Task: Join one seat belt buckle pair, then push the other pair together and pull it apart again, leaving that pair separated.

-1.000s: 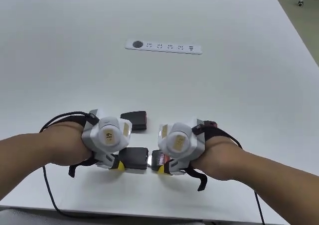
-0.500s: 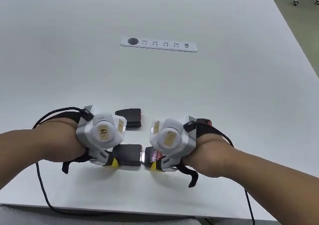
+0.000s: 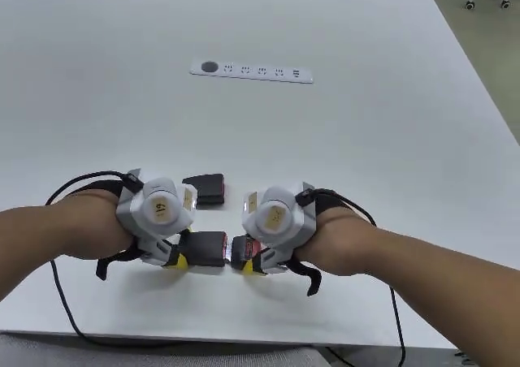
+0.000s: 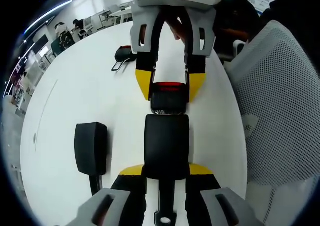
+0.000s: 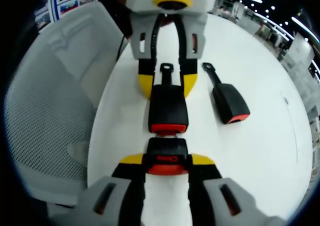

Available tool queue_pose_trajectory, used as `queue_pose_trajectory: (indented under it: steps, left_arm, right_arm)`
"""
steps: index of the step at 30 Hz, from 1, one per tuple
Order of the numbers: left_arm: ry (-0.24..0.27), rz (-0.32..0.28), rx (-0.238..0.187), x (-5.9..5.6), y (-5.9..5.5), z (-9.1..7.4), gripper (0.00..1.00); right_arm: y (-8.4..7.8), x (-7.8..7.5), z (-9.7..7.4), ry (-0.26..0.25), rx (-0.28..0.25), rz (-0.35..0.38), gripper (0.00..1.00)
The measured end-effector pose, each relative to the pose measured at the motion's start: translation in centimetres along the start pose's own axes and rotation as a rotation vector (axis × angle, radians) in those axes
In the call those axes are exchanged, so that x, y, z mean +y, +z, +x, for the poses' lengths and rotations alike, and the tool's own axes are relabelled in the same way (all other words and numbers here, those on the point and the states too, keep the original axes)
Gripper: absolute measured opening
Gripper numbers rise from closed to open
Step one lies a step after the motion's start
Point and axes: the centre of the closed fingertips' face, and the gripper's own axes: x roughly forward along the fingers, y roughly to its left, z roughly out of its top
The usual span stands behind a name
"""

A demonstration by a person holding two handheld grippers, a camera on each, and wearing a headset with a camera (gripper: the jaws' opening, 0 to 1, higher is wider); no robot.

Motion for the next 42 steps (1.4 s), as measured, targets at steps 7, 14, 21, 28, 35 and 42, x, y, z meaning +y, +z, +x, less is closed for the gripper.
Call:
queue_pose_trajectory:
  steps: [7, 14, 21, 28, 35, 42]
  left_arm:
    - [0.004, 0.004, 0.015, -0.02, 0.0, -0.01, 0.3]
    - [0.001, -0.001, 0.011, -0.12, -0.01, -0.02, 0.3]
    - [0.003, 0.002, 0.011, -0.15, -0.06, 0.0, 0.3]
    - [0.008, 0.0, 0.018, -0.37, 0.02, -0.14, 0.31]
    - [0.019, 0.004, 0.042, -0.43, 0.06, -0.19, 0.31]
    - [0.042, -0.022, 0.039, -0.49, 0.01, -0.34, 0.32]
  right_arm:
    - [0.06, 0.01, 0.03, -0.015, -0.006, 0.011, 0.31]
    - [0.11, 0.02, 0.06, -0.018, -0.002, 0.007, 0.31]
    - [0.15, -0.06, 0.06, -0.023, -0.001, 0.002, 0.31]
    - [0.17, 0.0, 0.06, -0.027, 0.004, 0.007, 0.32]
    - [0.11, 0.05, 0.09, -0.046, -0.003, 0.001, 0.33]
    - [0.17, 0.01, 0.19, -0.058, 0.005, -0.025, 0.35]
